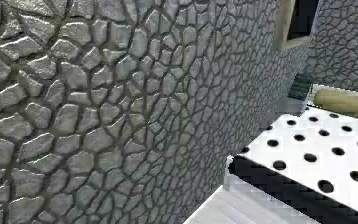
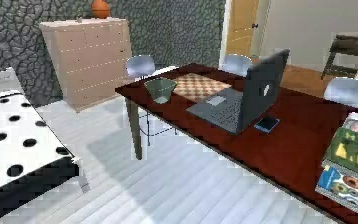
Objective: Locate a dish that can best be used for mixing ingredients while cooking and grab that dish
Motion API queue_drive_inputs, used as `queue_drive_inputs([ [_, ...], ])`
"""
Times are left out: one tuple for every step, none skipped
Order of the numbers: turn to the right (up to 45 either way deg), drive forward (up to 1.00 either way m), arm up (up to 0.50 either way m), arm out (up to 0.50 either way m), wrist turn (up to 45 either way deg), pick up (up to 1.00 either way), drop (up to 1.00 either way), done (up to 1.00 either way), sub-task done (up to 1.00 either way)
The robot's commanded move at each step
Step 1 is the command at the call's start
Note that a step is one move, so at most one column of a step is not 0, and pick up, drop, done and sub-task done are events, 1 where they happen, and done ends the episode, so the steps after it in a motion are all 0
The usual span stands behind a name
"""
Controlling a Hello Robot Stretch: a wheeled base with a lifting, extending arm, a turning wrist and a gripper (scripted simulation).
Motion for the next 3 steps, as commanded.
queue_drive_inputs([
  [45.0,0.0,0.0,0.0,0.0,0.0,0.0,0.0,0.0],
  [24.0,0.0,0.0,0.0,0.0,0.0,0.0,0.0,0.0],
  [0.0,0.75,0.0,0.0,0.0,0.0,0.0,0.0,0.0],
])
